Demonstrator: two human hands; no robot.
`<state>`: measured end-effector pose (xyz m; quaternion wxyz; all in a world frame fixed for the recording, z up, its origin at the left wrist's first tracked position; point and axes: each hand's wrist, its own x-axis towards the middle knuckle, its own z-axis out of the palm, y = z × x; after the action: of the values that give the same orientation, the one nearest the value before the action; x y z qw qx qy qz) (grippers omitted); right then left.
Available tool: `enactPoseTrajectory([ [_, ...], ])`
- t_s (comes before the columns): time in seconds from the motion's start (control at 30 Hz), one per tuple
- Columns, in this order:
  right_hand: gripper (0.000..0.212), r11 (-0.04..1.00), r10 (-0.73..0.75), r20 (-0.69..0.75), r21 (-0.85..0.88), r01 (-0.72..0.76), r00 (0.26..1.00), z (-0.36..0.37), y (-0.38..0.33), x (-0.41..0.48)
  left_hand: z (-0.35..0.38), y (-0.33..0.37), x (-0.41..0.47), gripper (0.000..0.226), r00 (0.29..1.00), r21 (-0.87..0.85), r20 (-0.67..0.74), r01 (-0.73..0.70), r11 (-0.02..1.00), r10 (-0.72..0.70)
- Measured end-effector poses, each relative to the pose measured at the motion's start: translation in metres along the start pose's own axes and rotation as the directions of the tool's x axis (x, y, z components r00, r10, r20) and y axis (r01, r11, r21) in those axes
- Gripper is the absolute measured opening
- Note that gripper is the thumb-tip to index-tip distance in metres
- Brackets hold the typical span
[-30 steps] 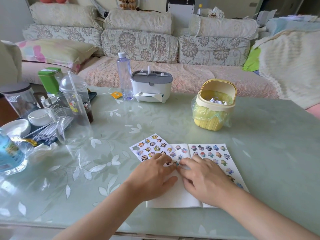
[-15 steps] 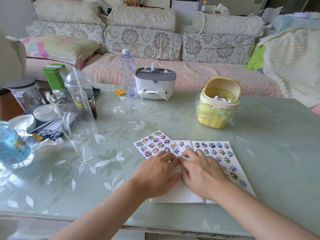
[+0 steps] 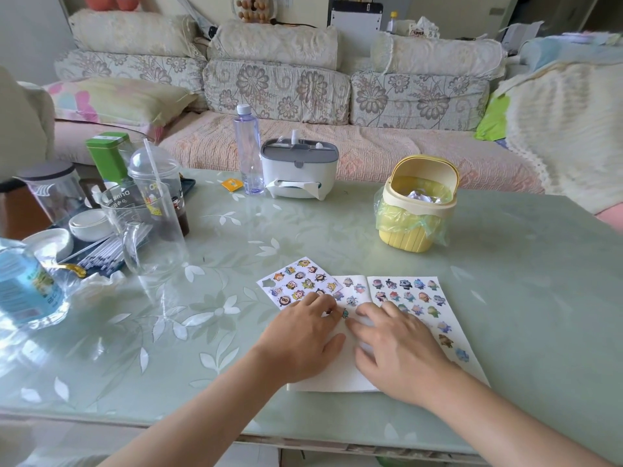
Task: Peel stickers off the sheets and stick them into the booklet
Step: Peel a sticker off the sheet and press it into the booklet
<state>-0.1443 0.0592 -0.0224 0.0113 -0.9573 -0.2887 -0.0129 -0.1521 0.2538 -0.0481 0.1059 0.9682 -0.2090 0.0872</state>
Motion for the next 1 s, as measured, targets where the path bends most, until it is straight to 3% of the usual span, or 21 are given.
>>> enactPoseTrajectory([
  [0.3, 0.059, 0.997, 0.068, 0.040, -0.043, -0.067, 0.997, 0.000, -0.006, 0.019, -0.004, -0.002, -0.002, 0.065, 1.000, -0.077, -0.004, 0.003, 0.997, -0.003],
  [0.4, 0.049, 0.996, 0.063, 0.041, -0.066, -0.060, 0.997, -0.002, -0.006, 0.024, -0.002, -0.001, -0.003, 0.062, 1.000, -0.112, -0.011, 0.019, 0.994, -0.020],
  [0.5, 0.042, 0.999, 0.044, 0.040, -0.005, -0.044, 0.998, -0.005, -0.001, 0.025, 0.000, -0.005, -0.003, 0.054, 0.996, -0.224, -0.002, 0.081, 0.971, -0.084],
  [0.6, 0.043, 0.994, 0.051, 0.014, 0.098, -0.052, 0.999, -0.008, 0.006, 0.029, -0.004, -0.012, 0.000, 0.032, 0.987, -0.416, -0.001, 0.144, 0.898, -0.158],
  [0.73, 0.040, 0.979, 0.035, -0.044, 0.202, -0.025, 0.998, -0.014, 0.004, 0.044, -0.016, -0.024, 0.001, 0.036, 0.958, -0.518, -0.138, 0.146, 0.843, -0.250],
  [0.87, 0.040, 0.964, -0.032, -0.081, 0.259, 0.052, 0.996, -0.012, -0.012, 0.062, -0.029, -0.050, -0.005, 0.035, 0.937, -0.386, -0.204, 0.190, 0.903, -0.284],
  [1.0, 0.045, 0.955, -0.109, -0.065, 0.270, 0.123, 0.992, -0.007, -0.026, 0.078, -0.029, -0.075, -0.021, 0.059, 0.973, -0.114, -0.008, 0.226, 0.967, -0.229],
])
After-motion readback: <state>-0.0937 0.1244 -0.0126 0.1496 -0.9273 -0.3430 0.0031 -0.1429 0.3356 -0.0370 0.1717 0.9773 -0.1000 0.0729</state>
